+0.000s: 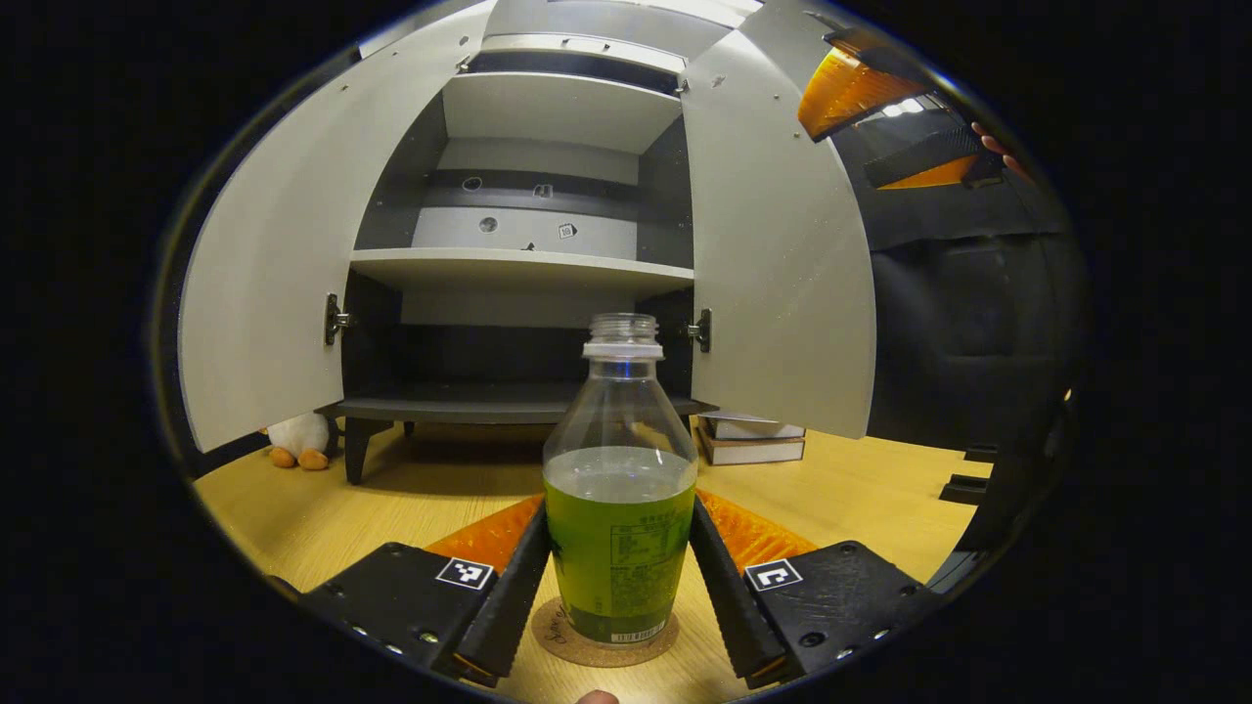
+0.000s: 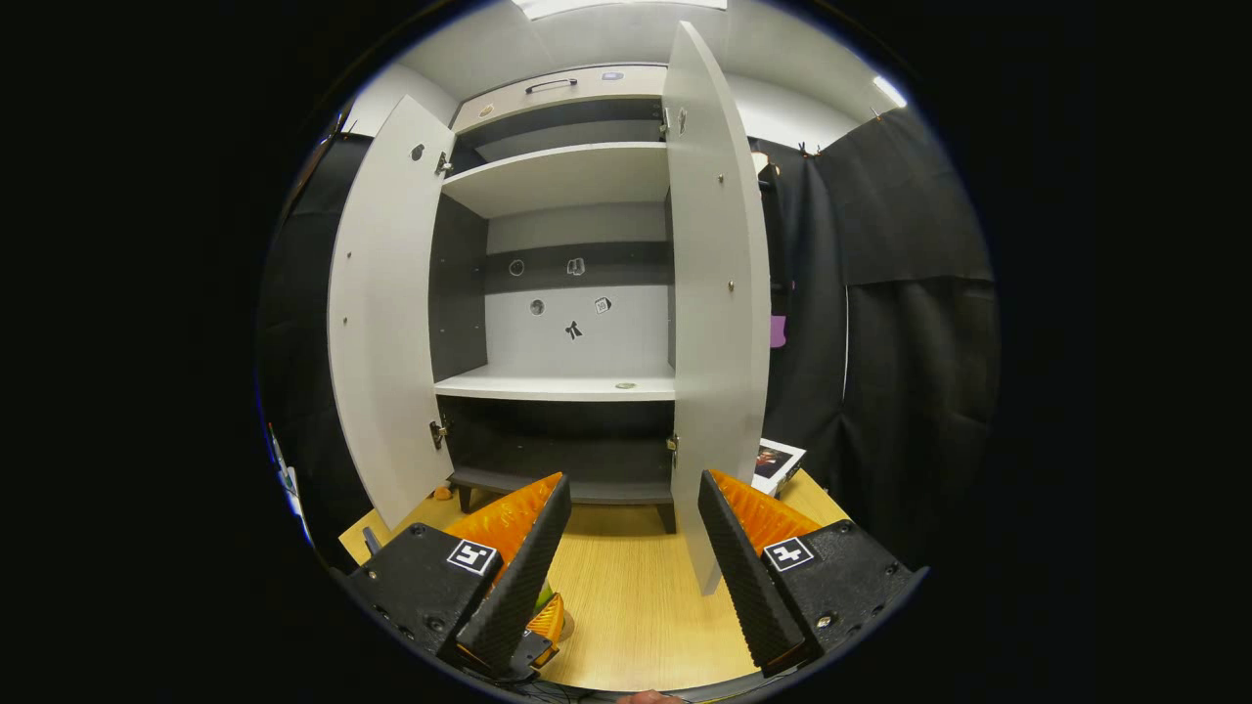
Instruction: Grasp the bottle in the cabinet with the left hand and place it on the coaster, then close the right door with the right hand and the left door with the left hand.
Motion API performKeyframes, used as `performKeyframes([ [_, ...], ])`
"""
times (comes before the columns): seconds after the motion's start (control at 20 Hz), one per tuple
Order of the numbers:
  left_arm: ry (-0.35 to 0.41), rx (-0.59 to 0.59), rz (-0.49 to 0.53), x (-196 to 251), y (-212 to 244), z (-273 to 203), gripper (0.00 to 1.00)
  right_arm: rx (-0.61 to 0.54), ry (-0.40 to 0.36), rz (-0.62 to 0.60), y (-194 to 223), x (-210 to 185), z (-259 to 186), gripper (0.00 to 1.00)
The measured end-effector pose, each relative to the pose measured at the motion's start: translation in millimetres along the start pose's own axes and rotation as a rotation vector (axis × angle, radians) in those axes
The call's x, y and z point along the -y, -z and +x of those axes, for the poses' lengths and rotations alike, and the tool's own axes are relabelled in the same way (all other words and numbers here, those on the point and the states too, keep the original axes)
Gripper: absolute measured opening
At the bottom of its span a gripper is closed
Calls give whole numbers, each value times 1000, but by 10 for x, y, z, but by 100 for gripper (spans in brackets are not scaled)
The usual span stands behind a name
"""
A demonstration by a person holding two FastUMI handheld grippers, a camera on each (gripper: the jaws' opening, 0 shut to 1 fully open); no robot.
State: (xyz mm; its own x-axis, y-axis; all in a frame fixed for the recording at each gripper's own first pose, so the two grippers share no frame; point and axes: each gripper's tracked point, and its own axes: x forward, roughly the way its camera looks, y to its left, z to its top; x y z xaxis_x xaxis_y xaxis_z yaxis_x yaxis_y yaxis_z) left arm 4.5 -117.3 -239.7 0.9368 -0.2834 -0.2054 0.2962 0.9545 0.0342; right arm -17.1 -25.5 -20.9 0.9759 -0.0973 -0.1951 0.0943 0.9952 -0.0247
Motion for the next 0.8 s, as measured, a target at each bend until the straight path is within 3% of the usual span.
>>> performKeyframes([
  [0.15,8,-12,-4,10,9,-11,79,-1,-7,1,7,-11,5,82],
  [0.35,31,10,-7,84,-92,-51,94,-6,-12,-3,22,-13,10,82],
  [0.8,1,110,-77,29,-748,-184,95,-19,-59,0,57,15,84,82],
])
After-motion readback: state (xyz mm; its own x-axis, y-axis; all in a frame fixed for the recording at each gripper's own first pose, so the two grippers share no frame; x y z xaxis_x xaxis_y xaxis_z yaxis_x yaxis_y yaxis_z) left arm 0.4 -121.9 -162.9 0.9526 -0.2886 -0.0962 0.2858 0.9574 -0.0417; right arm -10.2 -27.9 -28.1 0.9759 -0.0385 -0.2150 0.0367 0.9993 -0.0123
